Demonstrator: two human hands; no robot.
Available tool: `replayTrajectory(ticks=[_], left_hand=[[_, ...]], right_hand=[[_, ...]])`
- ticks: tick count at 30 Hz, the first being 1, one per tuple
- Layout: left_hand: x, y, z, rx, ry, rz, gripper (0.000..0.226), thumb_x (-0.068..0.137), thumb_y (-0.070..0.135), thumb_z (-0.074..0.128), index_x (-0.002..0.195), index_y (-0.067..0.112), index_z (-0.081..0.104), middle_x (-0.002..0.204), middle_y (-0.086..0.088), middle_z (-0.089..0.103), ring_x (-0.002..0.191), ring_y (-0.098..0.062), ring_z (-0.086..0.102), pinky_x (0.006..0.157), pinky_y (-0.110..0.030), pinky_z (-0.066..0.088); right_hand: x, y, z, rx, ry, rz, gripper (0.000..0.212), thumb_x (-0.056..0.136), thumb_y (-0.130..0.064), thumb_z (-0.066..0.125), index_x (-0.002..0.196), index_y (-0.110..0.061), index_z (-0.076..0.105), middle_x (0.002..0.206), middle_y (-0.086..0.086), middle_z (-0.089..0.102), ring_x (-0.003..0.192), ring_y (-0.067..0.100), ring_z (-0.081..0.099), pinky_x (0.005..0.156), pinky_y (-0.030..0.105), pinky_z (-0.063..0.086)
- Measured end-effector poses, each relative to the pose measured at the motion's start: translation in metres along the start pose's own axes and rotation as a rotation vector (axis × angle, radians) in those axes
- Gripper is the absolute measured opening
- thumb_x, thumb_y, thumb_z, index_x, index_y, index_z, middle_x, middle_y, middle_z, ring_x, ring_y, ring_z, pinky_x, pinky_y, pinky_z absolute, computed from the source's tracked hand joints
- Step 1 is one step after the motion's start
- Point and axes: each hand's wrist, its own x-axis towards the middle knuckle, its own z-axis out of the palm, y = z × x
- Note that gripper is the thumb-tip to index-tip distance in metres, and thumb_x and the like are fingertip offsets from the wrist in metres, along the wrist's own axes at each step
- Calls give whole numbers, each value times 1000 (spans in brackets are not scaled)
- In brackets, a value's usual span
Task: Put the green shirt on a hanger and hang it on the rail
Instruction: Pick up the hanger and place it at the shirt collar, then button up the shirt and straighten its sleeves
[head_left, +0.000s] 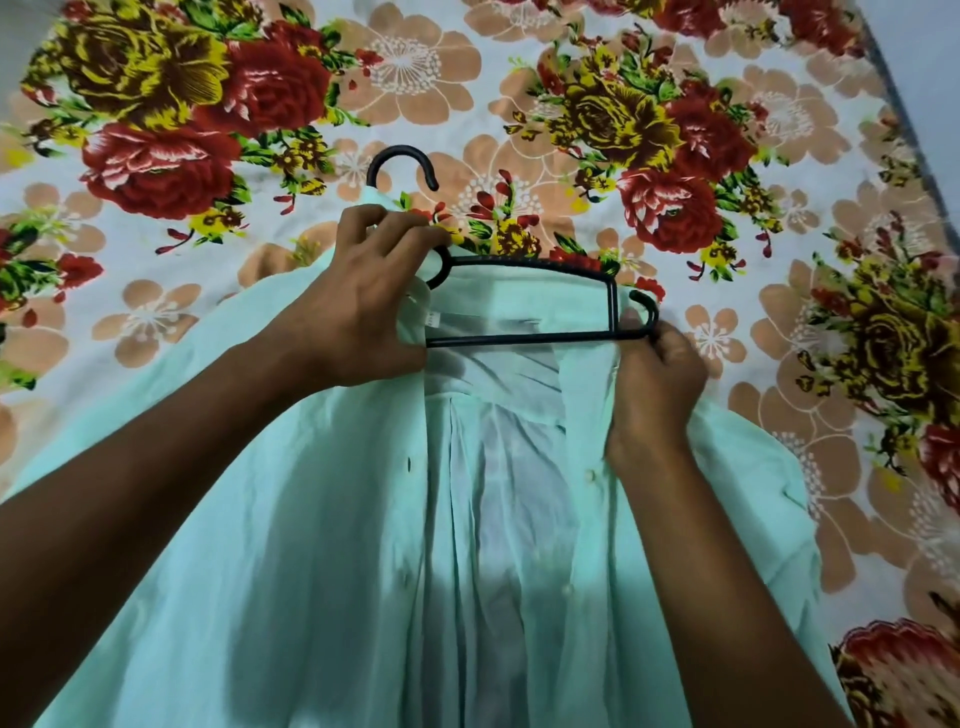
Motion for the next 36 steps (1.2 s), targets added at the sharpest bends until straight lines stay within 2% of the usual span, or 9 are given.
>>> replayTrajectory(ticks=[4,6,11,15,18,23,27,32,36], left_hand=[[-2,-5,7,20,-28,22,96,59,55,62,141,7,47,135,-14,51,123,-42,40,106,-43,28],[-5,-7,13,52,-60,69,94,58,53,63,139,6,49,134,-14,51,122,-43,43,106,-44,28],[-5,-4,21,75,-79,65,100,56,56,64,140,3,50,136,-17,51,123,-45,43,108,-45,28],[0,0,20,139,-127,94,105,53,49,80,142,2,49,139,-21,52,121,-47,46,106,-48,34],[-3,6,26,177,-123,133,93,60,51,78,133,-2,54,127,-24,58,114,-46,54,102,-49,39],[-18,2,27,181,-24,-36,95,66,50,68,144,0,47,142,-23,51,130,-46,48,109,-54,37],[-65,24,34,138,147,-253,77,76,31,71,145,6,45,145,-23,46,131,-46,43,104,-54,40],[-134,81,43,-48,230,-359,38,87,28,65,119,8,60,109,-13,61,97,-35,55,81,-50,45],[-190,135,49,-150,161,-455,27,87,27,66,106,10,59,86,-7,62,75,-30,54,67,-46,44]], right_hand=[[20,-3,-18,-84,66,-76,3,93,-22,74,92,-21,77,74,-16,67,73,-2,63,70,14,52],[21,-9,-23,-127,115,-153,19,95,-21,72,106,-6,78,75,-23,63,87,-15,66,67,6,46],[-10,-24,-3,-321,-33,-545,23,100,-27,64,104,-7,75,67,4,66,58,3,51,57,24,42],[-40,-24,43,-250,-155,-575,19,102,-22,60,104,-6,70,68,-15,58,58,-5,51,58,16,39],[-64,-11,65,-280,-298,-592,19,103,-19,58,110,-5,68,76,-6,68,67,4,62,61,22,45],[-77,7,71,-463,-635,-487,42,103,-9,52,145,-13,49,103,3,71,96,19,67,82,30,49],[-84,15,51,-529,-671,-424,59,101,-3,52,156,-16,36,139,9,63,128,19,60,104,23,45],[-123,28,19,-600,-594,-683,50,98,0,52,148,-5,50,145,12,57,137,24,52,114,14,33],[-177,53,-28,-706,-576,-756,43,93,1,58,136,-3,62,139,15,59,132,32,52,117,38,39]])
